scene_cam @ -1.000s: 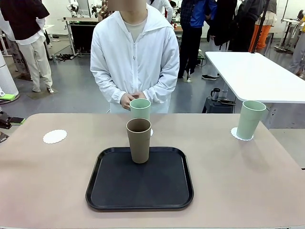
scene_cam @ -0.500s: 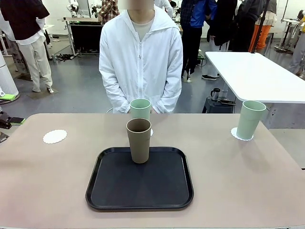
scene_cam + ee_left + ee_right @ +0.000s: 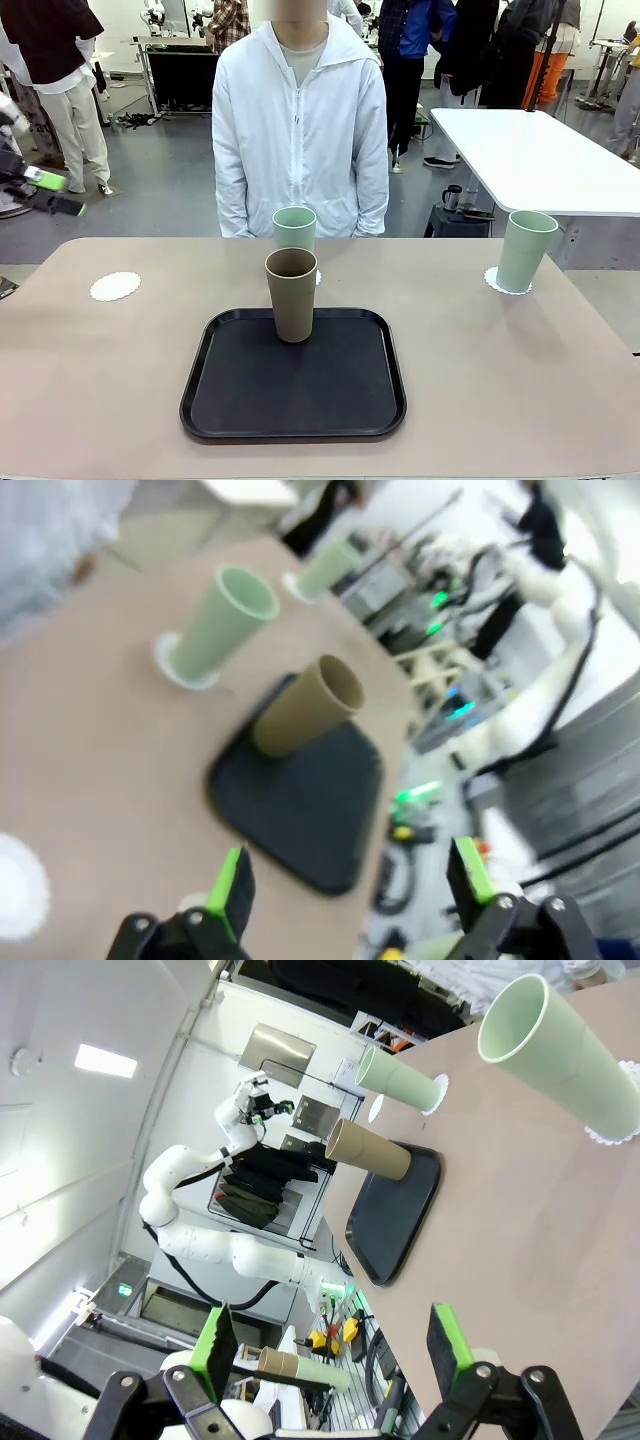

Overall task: Place coasters on the table and set cups on them.
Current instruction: Take one Reusable plastic cup from the Flat Tray and place it on a coaster set by the human.

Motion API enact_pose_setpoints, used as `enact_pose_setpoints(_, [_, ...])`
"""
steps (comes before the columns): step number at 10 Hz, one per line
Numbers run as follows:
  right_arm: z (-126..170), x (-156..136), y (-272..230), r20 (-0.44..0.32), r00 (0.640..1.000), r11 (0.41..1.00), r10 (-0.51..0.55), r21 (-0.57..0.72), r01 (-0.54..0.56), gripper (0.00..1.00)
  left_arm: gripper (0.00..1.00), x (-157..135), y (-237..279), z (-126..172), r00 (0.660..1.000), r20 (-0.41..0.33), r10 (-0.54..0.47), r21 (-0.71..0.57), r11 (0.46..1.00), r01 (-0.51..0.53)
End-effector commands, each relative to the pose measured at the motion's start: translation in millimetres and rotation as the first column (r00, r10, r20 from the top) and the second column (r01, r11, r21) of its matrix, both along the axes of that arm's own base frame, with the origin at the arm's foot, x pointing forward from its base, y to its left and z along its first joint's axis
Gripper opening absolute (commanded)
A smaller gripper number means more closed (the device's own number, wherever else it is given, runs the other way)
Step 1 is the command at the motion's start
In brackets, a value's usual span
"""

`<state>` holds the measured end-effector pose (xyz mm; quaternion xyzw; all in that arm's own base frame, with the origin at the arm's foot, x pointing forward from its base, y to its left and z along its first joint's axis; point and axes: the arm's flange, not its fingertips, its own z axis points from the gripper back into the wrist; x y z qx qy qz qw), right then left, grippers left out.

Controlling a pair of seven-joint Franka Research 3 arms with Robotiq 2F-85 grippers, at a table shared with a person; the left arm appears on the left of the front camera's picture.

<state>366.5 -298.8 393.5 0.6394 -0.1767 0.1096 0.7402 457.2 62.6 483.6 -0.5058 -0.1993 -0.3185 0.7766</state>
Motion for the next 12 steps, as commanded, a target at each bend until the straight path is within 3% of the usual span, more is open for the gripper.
enact_pose_setpoints(1, [0, -1, 1, -0.004, 1.000, 1.000, 0.000, -0.001, 0.000, 1.00, 1.00, -10, -43, 1, 0.955, 0.297, 0.001, 0.255, 0.964, -0.080])
enact_pose_setpoints(3, [0, -1, 1, -0.004, 1.000, 1.000, 0.000, -0.001, 0.000, 1.00, 1.00, -10, -89, 2, 0.902, 0.416, -0.117, 0.441, 0.893, -0.087])
enact_pose_setpoints(7, [0, -1, 1, -0.004, 1.000, 1.000, 0.000, -0.001, 0.000, 1.00, 1.00, -12, -153, -24, 0.883, 0.372, -0.286, 0.638, 0.770, -0.020])
enact_pose_setpoints(8, [0, -1, 1, -0.004, 1.000, 1.000, 0.000, -0.001, 0.000, 1.00, 1.00, -12, -158, -27, 0.891, 0.338, -0.303, 0.661, 0.750, 0.004])
enact_pose_setpoints(9, [0, -1, 1, -0.004, 1.000, 1.000, 0.000, -0.001, 0.000, 1.00, 1.00, -17, -151, -26, 0.935, 0.264, -0.238, 0.623, 0.782, 0.023])
enact_pose_setpoints(10, [0, -1, 1, -0.004, 1.000, 1.000, 0.000, -0.001, 0.000, 1.00, 1.00, -14, -156, -28, 0.875, 0.375, -0.306, 0.626, 0.780, 0.004])
enact_pose_setpoints(12, [0, -1, 1, -0.004, 1.000, 1.000, 0.000, -0.001, 0.000, 1.00, 1.00, -14, -156, -28, 0.875, 0.375, -0.306, 0.626, 0.780, 0.004])
